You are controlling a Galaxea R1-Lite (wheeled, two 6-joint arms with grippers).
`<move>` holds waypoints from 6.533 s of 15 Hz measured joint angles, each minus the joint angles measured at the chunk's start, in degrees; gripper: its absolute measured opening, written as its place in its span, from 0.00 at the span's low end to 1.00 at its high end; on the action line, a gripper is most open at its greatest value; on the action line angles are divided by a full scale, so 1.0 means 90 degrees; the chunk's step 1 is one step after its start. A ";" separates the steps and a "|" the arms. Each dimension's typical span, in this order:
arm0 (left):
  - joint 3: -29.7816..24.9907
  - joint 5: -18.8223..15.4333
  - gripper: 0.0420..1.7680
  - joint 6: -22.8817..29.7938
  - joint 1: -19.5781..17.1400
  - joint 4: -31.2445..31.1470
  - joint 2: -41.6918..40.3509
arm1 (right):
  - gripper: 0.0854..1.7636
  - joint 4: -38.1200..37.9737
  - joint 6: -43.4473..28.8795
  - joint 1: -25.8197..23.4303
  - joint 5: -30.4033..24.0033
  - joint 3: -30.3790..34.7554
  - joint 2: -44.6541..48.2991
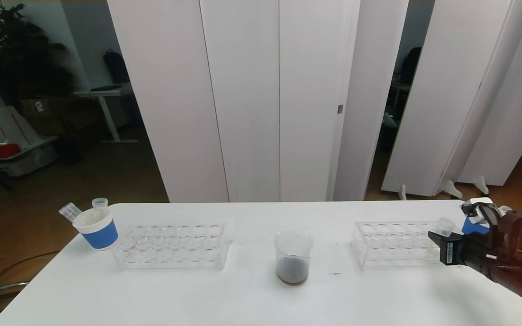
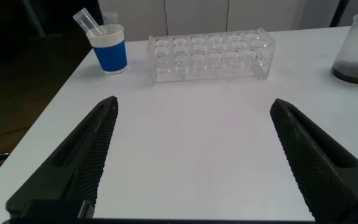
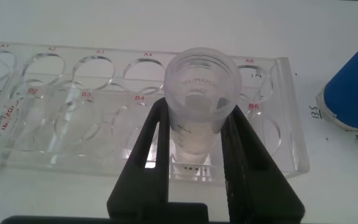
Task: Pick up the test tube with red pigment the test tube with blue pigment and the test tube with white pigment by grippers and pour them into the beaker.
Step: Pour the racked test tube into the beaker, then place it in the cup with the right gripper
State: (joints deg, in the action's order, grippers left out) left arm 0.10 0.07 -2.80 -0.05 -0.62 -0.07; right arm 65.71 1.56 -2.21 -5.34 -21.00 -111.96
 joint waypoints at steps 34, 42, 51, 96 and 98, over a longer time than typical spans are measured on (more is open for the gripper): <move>0.0000 -0.0003 0.99 0.0003 -0.0003 0.0000 0.0000 | 0.29 -0.2169 -0.0049 -0.0088 -0.0196 -0.2030 0.1556; 0.0000 0.0000 0.99 -0.0003 -0.0003 0.0000 0.0000 | 0.29 -0.4007 -0.0526 0.0035 -0.1658 -0.4046 0.1598; 0.0000 -0.0003 0.99 0.0000 -0.0003 0.0000 0.0000 | 0.29 -0.3935 0.0347 0.1288 -0.1926 -0.4467 0.1139; 0.0000 0.0000 0.99 0.0000 -0.0003 0.0000 0.0000 | 0.29 -0.0425 0.5539 0.3056 -0.2968 -0.3393 -0.0144; 0.0000 0.0000 0.99 -0.0003 -0.0003 0.0000 0.0000 | 0.29 -0.0425 0.5685 0.3034 -0.3023 -0.3408 -0.0190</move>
State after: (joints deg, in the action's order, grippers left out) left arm 0.10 0.07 -2.83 -0.07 -0.62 -0.07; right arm 61.88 52.72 25.10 -32.55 -51.68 -113.67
